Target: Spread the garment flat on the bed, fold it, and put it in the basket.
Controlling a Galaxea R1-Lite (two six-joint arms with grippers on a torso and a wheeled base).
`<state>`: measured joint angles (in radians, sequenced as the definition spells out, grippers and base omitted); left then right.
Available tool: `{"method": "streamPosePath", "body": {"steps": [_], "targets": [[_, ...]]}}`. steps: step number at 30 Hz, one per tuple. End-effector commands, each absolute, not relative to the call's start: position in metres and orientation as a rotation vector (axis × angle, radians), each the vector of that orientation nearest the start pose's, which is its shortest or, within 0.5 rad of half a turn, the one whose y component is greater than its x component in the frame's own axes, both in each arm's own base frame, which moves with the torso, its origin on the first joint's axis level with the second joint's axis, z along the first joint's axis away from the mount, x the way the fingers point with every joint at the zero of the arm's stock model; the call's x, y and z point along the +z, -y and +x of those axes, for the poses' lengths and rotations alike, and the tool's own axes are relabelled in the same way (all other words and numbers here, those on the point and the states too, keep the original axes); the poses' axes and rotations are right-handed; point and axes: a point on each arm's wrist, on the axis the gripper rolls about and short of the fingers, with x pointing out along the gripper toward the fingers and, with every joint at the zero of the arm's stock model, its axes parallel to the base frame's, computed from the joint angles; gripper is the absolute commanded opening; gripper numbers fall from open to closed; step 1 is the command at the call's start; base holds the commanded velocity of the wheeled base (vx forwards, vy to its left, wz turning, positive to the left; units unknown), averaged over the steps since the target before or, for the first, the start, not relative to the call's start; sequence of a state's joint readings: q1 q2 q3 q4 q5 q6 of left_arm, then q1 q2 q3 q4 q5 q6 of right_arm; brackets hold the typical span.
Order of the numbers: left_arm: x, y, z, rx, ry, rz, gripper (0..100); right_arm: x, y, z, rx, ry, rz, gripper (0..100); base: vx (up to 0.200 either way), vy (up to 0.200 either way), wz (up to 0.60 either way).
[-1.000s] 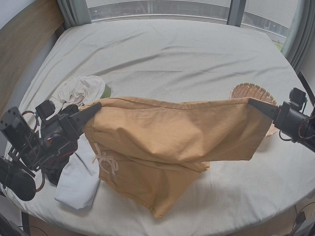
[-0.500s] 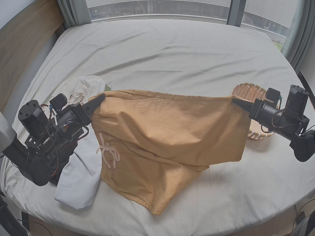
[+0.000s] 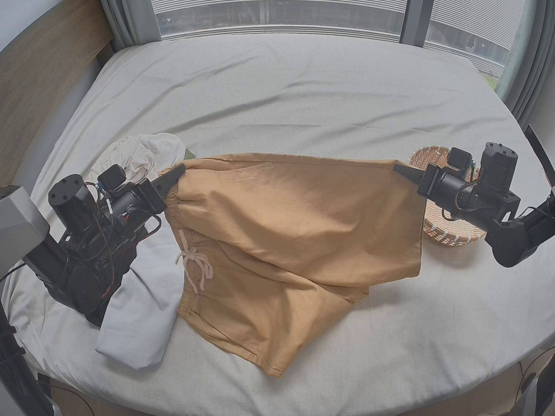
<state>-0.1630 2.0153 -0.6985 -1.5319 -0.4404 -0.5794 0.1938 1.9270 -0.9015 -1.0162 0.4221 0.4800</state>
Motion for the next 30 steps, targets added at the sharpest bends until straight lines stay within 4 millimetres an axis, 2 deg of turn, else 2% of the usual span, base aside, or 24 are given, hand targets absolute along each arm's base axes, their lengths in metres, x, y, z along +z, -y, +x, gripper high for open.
{"method": "streamPosePath", "body": {"steps": [1, 2, 4, 5, 10, 14, 15, 16, 20, 24, 26, 30], "targets": [[0.132, 0.066, 0.349, -0.639, 0.018, -0.533, 0, 0.152, -0.081, 0.369, 0.594, -0.161, 0.465, 0, 0.000, 0.000, 0.00], [0.131, 0.066, 0.351, -0.635, 0.017, -0.533, 100, 0.149, -0.082, 0.371, 0.592, -0.154, 0.465, 0, 0.000, 0.000, 0.00], [0.129, 0.065, 0.352, -0.632, 0.017, -0.533, 100, 0.147, -0.082, 0.373, 0.593, -0.148, 0.464, 0, 0.000, 0.000, 0.00], [0.127, 0.062, 0.356, -0.622, 0.017, -0.534, 100, 0.149, -0.083, 0.378, 0.597, -0.112, 0.462, 100, 0.000, 0.000, 0.00], [0.128, 0.060, 0.361, -0.614, 0.021, -0.538, 100, 0.144, -0.083, 0.382, 0.549, -0.082, 0.461, 100, 0.000, 0.000, 0.00], [0.126, 0.060, 0.359, -0.573, -0.028, -0.551, 100, 0.150, -0.081, 0.363, 0.552, -0.073, 0.450, 100, 0.000, 0.000, 0.00], [0.126, 0.060, 0.358, -0.532, -0.037, -0.554, 100, 0.151, -0.079, 0.347, 0.548, -0.095, 0.447, 100, 0.000, 0.000, 0.00], [0.125, 0.060, 0.358, -0.525, -0.039, -0.554, 100, 0.151, -0.079, 0.344, 0.549, -0.097, 0.448, 100, 0.000, 0.000, 0.00], [0.118, 0.057, 0.353, -0.481, -0.077, -0.558, 100, 0.140, -0.077, 0.316, 0.550, -0.162, 0.448, 100, 0.000, 0.000, 0.00], [0.117, 0.052, 0.333, -0.468, -0.102, -0.540, 100, 0.120, -0.082, 0.285, 0.564, -0.270, 0.450, 100, 0.000, 0.000, 0.00], [0.117, 0.053, 0.316, -0.485, -0.122, -0.538, 100, 0.108, -0.085, 0.273, 0.569, -0.337, 0.451, 100, 0.000, 0.000, 0.00], [0.113, 0.057, 0.285, -0.559, -0.176, -0.534, 100, 0.091, -0.087, 0.261, 0.564, -0.421, 0.453, 100, 0.000, 0.000, 0.00]]}}
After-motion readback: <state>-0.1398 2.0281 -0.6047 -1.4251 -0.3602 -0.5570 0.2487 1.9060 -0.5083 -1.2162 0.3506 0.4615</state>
